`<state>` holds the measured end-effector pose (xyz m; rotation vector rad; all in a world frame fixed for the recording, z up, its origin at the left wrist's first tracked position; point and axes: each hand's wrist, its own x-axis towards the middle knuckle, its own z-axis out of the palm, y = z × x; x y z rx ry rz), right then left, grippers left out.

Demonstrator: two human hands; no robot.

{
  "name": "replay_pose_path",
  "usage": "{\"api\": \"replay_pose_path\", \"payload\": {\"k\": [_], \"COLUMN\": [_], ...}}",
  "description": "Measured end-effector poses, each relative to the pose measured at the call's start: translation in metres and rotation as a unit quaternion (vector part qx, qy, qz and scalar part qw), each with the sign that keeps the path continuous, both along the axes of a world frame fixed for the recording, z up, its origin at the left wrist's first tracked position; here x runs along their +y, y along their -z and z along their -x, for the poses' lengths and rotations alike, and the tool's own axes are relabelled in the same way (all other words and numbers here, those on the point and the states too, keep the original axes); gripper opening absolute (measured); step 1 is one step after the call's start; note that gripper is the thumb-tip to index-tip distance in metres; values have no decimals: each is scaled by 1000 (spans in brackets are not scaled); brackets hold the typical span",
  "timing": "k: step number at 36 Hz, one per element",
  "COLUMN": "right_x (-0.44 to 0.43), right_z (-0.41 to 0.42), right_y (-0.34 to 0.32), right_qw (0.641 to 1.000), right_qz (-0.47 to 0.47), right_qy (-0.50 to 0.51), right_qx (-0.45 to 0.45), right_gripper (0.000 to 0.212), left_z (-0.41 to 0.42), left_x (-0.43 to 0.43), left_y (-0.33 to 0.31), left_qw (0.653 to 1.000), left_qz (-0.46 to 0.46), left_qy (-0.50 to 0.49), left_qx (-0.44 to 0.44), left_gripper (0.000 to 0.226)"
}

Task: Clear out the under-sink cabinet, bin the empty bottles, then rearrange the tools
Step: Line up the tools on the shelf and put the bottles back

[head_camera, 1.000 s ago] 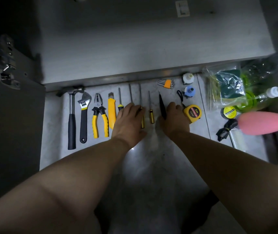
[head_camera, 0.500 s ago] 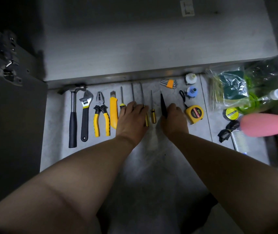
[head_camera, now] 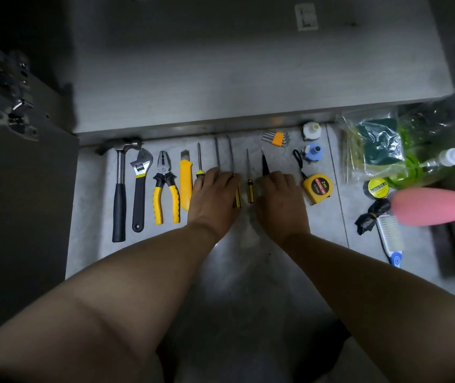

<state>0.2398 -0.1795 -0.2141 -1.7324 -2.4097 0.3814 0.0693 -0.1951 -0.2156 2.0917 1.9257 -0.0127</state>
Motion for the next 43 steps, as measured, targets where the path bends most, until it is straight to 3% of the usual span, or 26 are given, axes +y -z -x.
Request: {"api": "replay_pose_path", "payload": {"k": [3,15,23,30,43], "right_x": [-7,-15,-12,-11,14], "right_z": [1,5,3,2,-4], "right_y": [7,11,1,2,-7], "right_qw": [998,998,998,993,995], "right_qz": [6,24,46,112,81], "right_qy": [-59,-46,40,38,61], "right_qx": [4,-28,-31,5,9], "right_gripper": [32,51,47,54,45], "left_z": [0,0,1,1,0], "left_x": [0,0,-1,-1,1], "left_y": [1,-1,-2,-4,-5], "left_qw": [1000,1000,1000,1000,1000], "left_qz": [0,4,14,14,15], "left_qy": [-4,-5,-2,-2,-1], "left_qx": [-5,-9,-8,-7,-12], "left_gripper": [72,72,75,75,77]}}
